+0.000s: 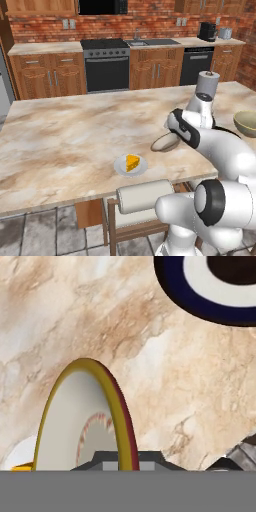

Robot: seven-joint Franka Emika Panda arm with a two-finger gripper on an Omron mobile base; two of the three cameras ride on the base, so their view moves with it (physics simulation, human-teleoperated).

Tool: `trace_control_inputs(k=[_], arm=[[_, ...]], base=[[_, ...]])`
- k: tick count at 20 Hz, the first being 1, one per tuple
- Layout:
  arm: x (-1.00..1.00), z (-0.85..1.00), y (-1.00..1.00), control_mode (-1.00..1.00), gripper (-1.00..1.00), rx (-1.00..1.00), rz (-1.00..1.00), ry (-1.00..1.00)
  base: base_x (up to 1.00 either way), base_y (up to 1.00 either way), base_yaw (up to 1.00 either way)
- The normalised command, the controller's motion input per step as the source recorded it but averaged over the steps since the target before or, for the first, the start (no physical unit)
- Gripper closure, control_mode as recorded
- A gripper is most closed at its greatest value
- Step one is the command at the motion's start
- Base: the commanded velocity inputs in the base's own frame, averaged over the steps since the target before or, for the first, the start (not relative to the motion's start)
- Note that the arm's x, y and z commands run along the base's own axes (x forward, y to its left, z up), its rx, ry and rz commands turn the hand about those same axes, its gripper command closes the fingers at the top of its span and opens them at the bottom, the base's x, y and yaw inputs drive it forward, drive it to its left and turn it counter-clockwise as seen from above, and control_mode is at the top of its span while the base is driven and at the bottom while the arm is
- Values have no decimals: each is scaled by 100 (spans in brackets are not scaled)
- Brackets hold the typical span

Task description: Take the smaller bowl and place it next to the appetizer plate on the dining counter , and place the larger bowl next to the plate with cooked food.

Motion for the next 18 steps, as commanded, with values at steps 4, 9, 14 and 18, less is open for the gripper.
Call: trace_control_inputs(k=[4,9,14,18], arm=[[15,-41,0,-100,100,0,0,0],[19,-38,0,-100,100,0,0,0],[23,-43,0,-100,100,0,0,0],[23,-43,0,-100,100,0,0,0]], base=[[0,0,0],[0,0,0],[0,0,0],[0,0,0]])
